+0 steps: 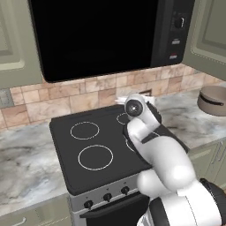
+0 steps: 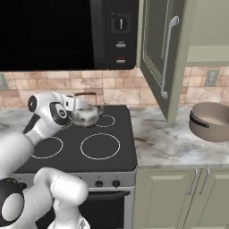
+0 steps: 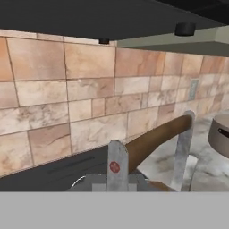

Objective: Pick the kettle from the cabinet and place it on a stove burner. Then pick the pot from the counter and place it on another stove burner. Finally, turn both burners on.

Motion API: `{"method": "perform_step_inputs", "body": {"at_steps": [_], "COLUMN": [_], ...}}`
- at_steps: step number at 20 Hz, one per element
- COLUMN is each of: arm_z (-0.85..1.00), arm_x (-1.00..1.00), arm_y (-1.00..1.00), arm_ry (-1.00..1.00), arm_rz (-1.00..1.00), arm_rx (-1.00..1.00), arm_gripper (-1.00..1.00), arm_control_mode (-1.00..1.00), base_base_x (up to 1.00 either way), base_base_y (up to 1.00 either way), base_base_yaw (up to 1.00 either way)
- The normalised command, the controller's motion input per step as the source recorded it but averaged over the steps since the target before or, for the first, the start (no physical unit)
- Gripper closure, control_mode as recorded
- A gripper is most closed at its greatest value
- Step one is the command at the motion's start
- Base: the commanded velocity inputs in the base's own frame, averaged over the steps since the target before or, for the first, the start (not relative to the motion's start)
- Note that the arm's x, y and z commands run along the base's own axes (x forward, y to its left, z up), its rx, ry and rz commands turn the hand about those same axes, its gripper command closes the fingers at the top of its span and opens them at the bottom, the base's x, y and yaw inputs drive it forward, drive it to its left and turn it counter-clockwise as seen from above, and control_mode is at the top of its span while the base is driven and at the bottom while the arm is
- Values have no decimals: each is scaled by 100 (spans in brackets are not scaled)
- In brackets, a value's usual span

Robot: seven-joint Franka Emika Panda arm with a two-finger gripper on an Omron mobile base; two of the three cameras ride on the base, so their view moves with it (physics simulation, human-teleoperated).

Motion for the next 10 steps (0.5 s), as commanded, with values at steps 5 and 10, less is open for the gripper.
{"method": "perform_step_inputs", "body": {"at_steps": [5,10], "arm_z": [-17,-15], "arm_x": [28,25], "arm_y": [0,0], "arm_ry": [-2,-5], "arm_rz": [-6,-6], "arm_rx": [0,0], "arm_gripper": [100,100], "arm_control_mode": [-100,-100], "base_base_x": [0,0], "base_base_y": [0,0], "base_base_yaw": [0,0]}}
